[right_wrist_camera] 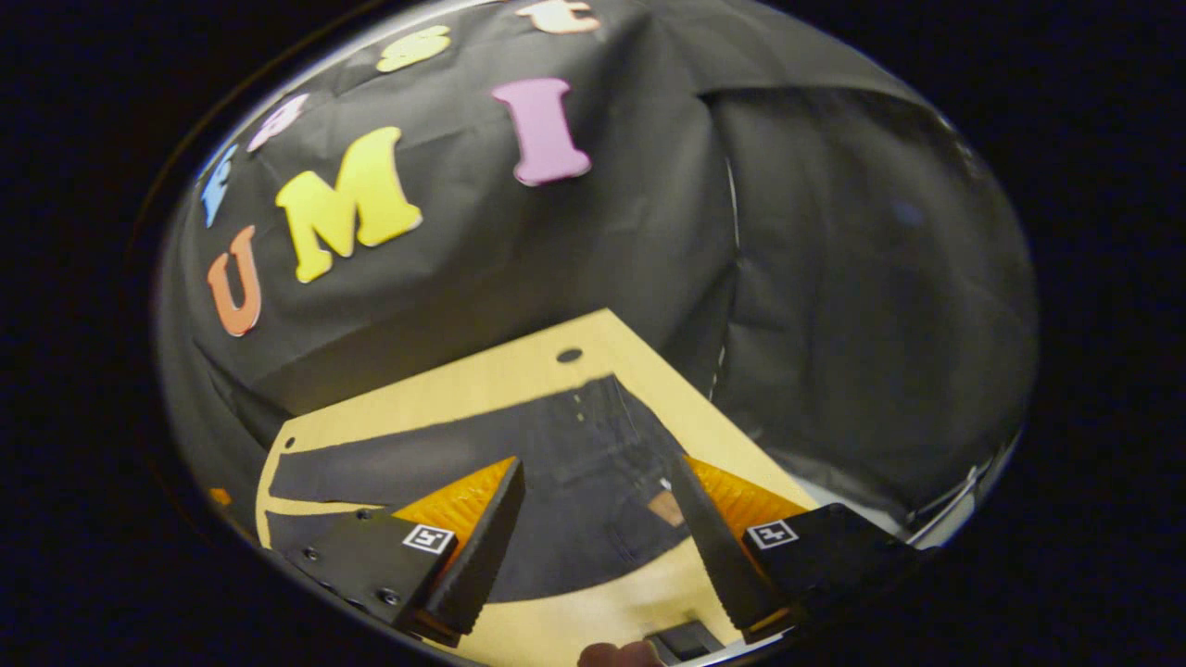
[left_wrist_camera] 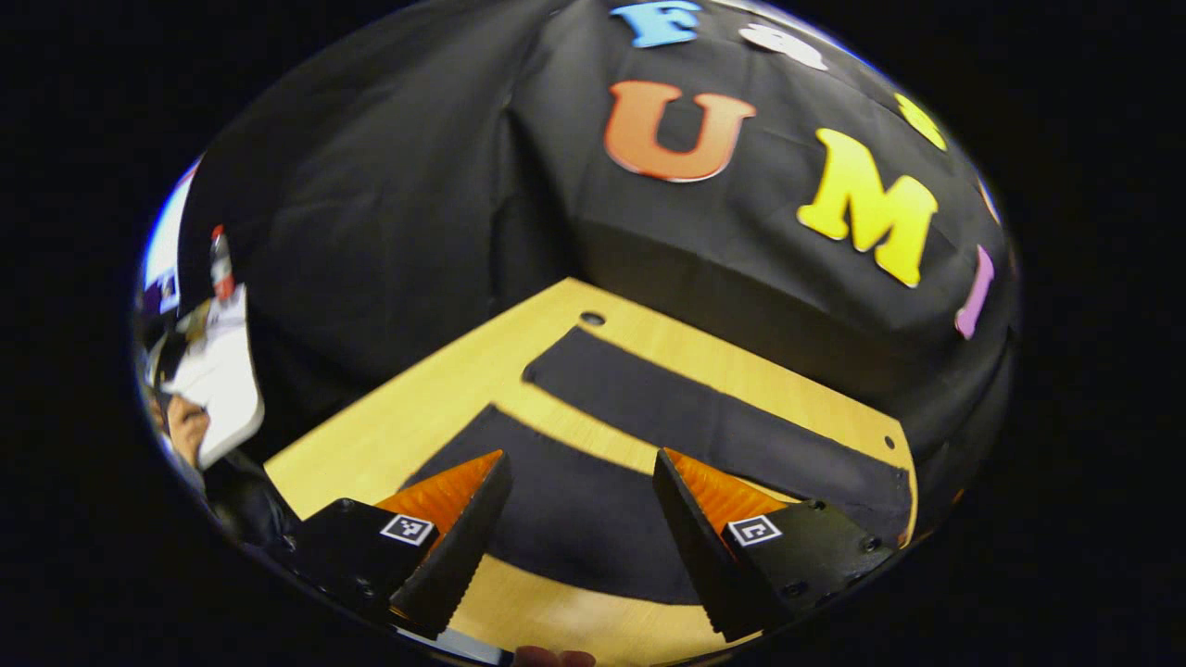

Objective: Grasp the waist and the cuffs of the jeans and fold them to make the two legs overlap; first hold the waist and fold one-third of the jeans toward the cuffs, then hold the cuffs and fold the remaining one-third in the same direction to finish folding.

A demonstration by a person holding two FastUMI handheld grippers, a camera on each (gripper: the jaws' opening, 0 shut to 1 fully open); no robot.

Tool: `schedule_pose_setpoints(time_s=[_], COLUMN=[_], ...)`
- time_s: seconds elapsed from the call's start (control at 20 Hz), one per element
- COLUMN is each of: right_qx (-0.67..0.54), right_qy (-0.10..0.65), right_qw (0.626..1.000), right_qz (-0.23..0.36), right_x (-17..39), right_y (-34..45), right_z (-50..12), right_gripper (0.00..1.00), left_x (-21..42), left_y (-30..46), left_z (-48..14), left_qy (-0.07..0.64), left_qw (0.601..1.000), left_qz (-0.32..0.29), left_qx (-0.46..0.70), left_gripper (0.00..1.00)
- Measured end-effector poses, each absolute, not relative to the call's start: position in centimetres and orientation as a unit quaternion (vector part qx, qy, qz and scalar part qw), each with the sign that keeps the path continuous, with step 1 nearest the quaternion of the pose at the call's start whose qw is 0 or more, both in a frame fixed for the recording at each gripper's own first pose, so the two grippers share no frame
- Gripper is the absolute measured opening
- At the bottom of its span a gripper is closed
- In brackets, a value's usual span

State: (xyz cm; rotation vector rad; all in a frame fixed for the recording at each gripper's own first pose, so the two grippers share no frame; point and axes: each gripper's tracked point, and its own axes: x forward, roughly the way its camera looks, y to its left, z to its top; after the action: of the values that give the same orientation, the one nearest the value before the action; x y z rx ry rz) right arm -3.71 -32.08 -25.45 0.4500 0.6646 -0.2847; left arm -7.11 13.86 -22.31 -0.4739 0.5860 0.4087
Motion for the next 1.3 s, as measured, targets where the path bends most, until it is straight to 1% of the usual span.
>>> schedule_pose_setpoints(time_s=[0.1,0.25,0.4,0.5,0.55,0.65,0.75,0.9,1.1,1.3], right_qx=[0.249,0.284,0.325,0.341,0.349,0.37,0.395,0.434,0.437,0.433], right_qy=[0.347,0.377,0.395,0.411,0.416,0.419,0.428,0.438,0.443,0.451], right_qw=[0.891,0.867,0.841,0.826,0.82,0.808,0.789,0.755,0.744,0.733], right_qz=[-0.153,-0.162,-0.178,-0.182,-0.182,-0.187,-0.197,-0.222,-0.244,-0.268], right_x=[-4.3,-5.2,-5.5,-5.5,-5.2,-4.9,-4.5,-3.7,-2.1,-2.2], right_y=[-32.4,-31.8,-31.7,-30.7,-30.2,-30.1,-29.7,-29.7,-30.0,-30.0], right_z=[-28.1,-31.3,-33.2,-34.6,-35.0,-35.5,-36.5,-37.8,-38.5,-38.4], right_gripper=[0.98,0.98,0.98,0.98,0.98,0.98,0.98,0.98,0.98,0.98], left_x=[-8.4,-10.3,-11.1,-11.3,-11.2,-10.3,-9.4,-7.9,-6.5,-5.2], left_y=[14.9,15.8,16.1,16.9,17.3,18.1,19.9,20.0,20.1,20.2], left_z=[-25.9,-29.3,-31.5,-32.0,-32.0,-30.9,-31.5,-31.1,-31.2,-31.2], left_qy=[0.309,0.332,0.336,0.331,0.324,0.306,0.303,0.311,0.319,0.322], left_qw=[0.873,0.81,0.74,0.707,0.693,0.676,0.667,0.667,0.669,0.654], left_qz=[0.223,0.256,0.285,0.302,0.307,0.308,0.307,0.301,0.297,0.298], left_qx=[-0.303,-0.41,-0.508,-0.548,-0.566,-0.596,-0.608,-0.607,-0.601,-0.616], left_gripper=[0.99,0.99,1.0,0.99,1.0,0.99,0.99,0.99,0.99,0.99])
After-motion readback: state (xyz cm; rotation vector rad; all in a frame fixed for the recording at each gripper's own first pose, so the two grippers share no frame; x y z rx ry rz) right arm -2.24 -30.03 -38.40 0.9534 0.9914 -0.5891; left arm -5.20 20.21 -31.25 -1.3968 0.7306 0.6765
